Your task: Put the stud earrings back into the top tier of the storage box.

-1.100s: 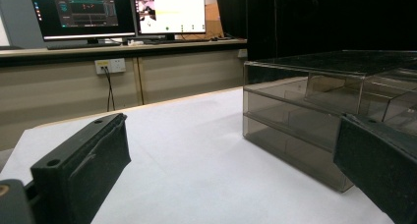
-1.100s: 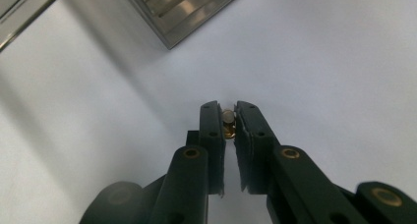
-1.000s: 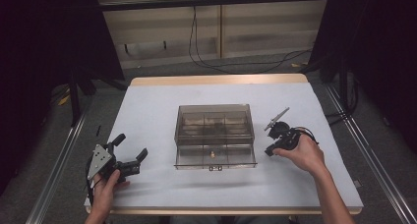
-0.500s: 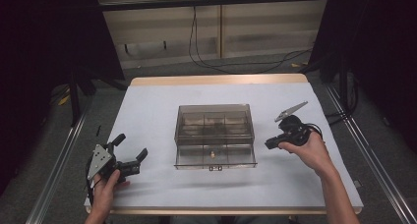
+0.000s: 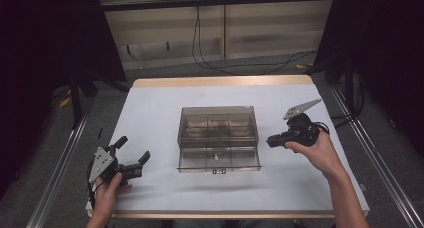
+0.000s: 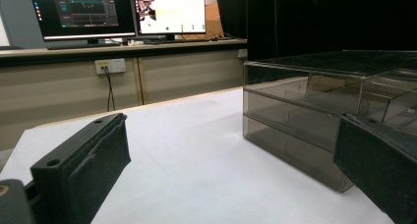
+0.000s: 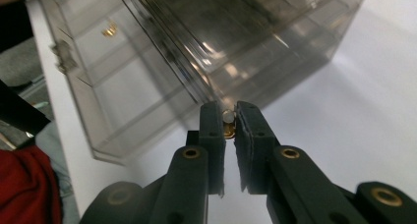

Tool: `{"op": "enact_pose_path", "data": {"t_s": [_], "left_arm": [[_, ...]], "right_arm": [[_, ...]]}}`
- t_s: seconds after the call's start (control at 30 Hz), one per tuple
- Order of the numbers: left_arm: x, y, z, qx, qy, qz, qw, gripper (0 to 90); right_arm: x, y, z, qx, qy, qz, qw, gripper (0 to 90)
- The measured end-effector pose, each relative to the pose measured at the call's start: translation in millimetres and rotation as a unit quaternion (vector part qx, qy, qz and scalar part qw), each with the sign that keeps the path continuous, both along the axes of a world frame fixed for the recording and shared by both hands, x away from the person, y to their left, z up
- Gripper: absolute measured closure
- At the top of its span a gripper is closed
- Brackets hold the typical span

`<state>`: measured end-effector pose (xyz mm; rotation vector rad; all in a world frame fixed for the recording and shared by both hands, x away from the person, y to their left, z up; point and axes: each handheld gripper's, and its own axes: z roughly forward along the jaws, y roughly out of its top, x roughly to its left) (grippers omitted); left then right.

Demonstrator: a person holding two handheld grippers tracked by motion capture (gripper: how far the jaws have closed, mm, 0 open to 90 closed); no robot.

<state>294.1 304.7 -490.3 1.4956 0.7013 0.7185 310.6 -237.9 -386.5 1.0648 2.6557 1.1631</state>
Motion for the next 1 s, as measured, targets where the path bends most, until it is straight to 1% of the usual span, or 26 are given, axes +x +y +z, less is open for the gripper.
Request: {"op": "enact_pose_path", "data": {"t_s": [0.13, 0.23, 0.3, 0.37, 0.43, 0.57, 0.6, 0.63, 0.67, 0.7, 0.73, 0.77, 0.8, 0.83, 0.93, 1.0], "left_arm": [[0.0, -0.1, 0.0, 0.0, -0.001, 0.0, 1.0, 0.6], [0.0, 0.0, 0.0, 0.0, -0.001, 0.0, 1.0, 0.6], [0.0, 0.1, 0.0, -0.001, 0.0, 0.0, 1.0, 0.6], [0.1, 0.3, 0.0, 0.0, 0.0, 0.0, 1.0, 0.6], [0.1, 0.4, 0.0, 0.0, 0.0, 0.001, 1.0, 0.6], [0.3, 0.6, 0.0, 0.001, 0.0, 0.0, 1.0, 0.6], [0.2, 0.3, 0.0, 0.0, 0.0, 0.0, 1.0, 0.6], [0.1, 0.3, 0.0, 0.0, 0.0, 0.0, 1.0, 0.6], [0.1, 0.6, 0.1, 0.001, -0.002, 0.002, 1.0, 0.6], [0.3, 1.0, 0.2, 0.004, -0.003, 0.002, 1.0, 0.6], [0.2, 0.8, 0.1, 0.003, -0.002, 0.002, 1.0, 0.6], [0.1, 0.5, 0.0, 0.001, 0.0, 0.001, 1.0, 0.6], [0.5, 0.9, 0.2, 0.003, -0.001, -0.001, 1.0, 0.6], [0.5, 0.9, 0.2, 0.003, -0.001, -0.001, 1.0, 0.6], [0.1, 0.8, 0.1, 0.003, -0.002, 0.002, 1.0, 0.6], [0.3, 1.0, 0.2, 0.004, -0.002, 0.002, 1.0, 0.6]], "right_arm": [[-0.7, 10.8, 9.1, 0.007, -0.014, 0.017, 0.9997, 82.2], [1.9, 21.0, 13.8, 0.009, -0.022, 0.036, 0.9991, 82.2], [3.2, 27.6, 16.2, 0.008, -0.025, 0.044, 0.9987, 82.2], [5.5, 34.1, 17.2, 0.015, -0.024, 0.053, 0.9982, 82.2], [7.8, 41.1, 18.5, 0.007, -0.02, 0.061, 0.9979, 82.2], [8.9, 60.8, 23.8, 0.002, -0.018, 0.089, 0.9959, 82.2], [8.9, 64.8, 24.8, -0.003, -0.02, 0.093, 0.9955, 82.2], [9.9, 76.2, 27.5, -0.015, -0.018, 0.105, 0.9942, 82.2], [9.9, 76.2, 27.5, -0.015, -0.018, 0.105, 0.9942, 82.2], [10.5, 81.1, 28.5, -0.021, -0.017, 0.109, 0.9937, 82.2], [11.1, 84.7, 28.9, -0.021, -0.016, 0.112, 0.9933, 82.2], [11.9, 89.4, 29.4, -0.023, -0.015, 0.119, 0.9925, 82.2], [12.6, 94.4, 29.1, -0.026, -0.014, 0.125, 0.9917, 82.2], [13.6, 100.6, 28.2, -0.034, -0.012, 0.134, 0.9903, 82.2], [15.9, 112.0, 26.4, -0.045, -0.008, 0.146, 0.9882, 82.2], [17.0, 118.8, 26.6, -0.047, -0.003, 0.151, 0.9874, 82.2]]}}
